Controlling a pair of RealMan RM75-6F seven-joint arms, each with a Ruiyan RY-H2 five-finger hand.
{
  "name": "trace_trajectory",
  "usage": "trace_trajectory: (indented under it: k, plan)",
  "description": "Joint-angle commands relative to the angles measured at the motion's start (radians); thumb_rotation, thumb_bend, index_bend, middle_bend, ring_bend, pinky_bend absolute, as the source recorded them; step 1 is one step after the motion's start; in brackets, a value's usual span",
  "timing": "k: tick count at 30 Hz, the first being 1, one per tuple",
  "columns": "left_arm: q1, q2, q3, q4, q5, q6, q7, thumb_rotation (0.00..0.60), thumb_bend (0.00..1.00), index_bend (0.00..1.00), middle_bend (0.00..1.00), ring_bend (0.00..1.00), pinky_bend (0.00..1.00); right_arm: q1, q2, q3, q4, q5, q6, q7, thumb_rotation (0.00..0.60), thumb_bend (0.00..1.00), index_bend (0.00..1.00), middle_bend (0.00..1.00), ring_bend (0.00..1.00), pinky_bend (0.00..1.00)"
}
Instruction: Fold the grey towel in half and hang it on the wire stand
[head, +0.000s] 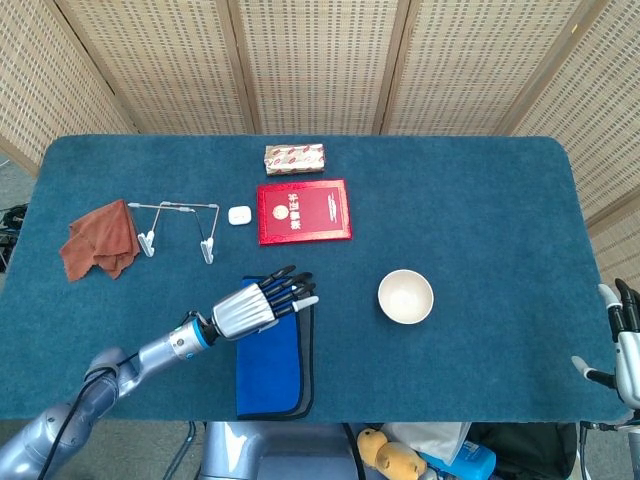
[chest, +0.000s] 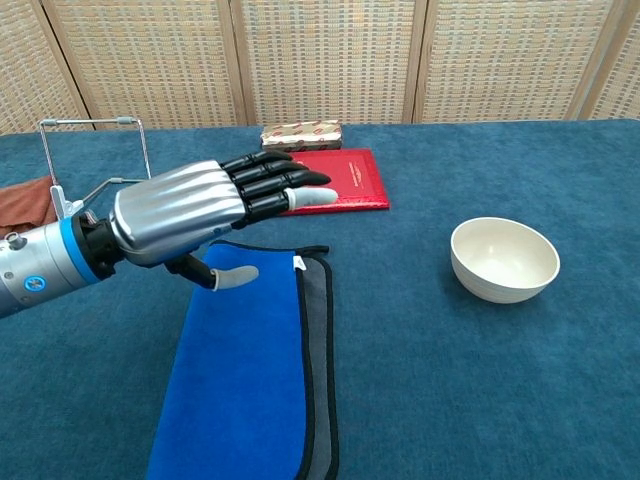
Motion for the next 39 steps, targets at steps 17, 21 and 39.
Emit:
trace_trajectory:
  k: [17,21,39]
  plan:
    - [-0.015,0.412,-0.172,-0.707,-0.373,-0.502,0.247,0.600,0.37,0.08,0.00,0.00,0.00,0.001,0.002,-0.005,-0.005,-0.010,-0.001,-0.002,0.600,0.00,0.00,0.00,0.00,0.00]
    - [-0.027,0.433,-0.209,-0.777,-0.480,-0.606,0.323,0.600,0.38,0.13,0.00,0.00,0.00,0.001,0.002,-0.005,-0.004,-0.009,-0.002,-0.001,0.600,0.00,0.00,0.00,0.00,0.00]
    - [-0.037,0.349,-0.311,-0.847,-0.833,-0.667,0.641,0.600,0.38,0.19,0.00,0.00,0.00,0.003,0.006,-0.003,-0.001,-0.002,-0.010,0.014,0.600,0.00,0.00,0.00,0.00,0.00]
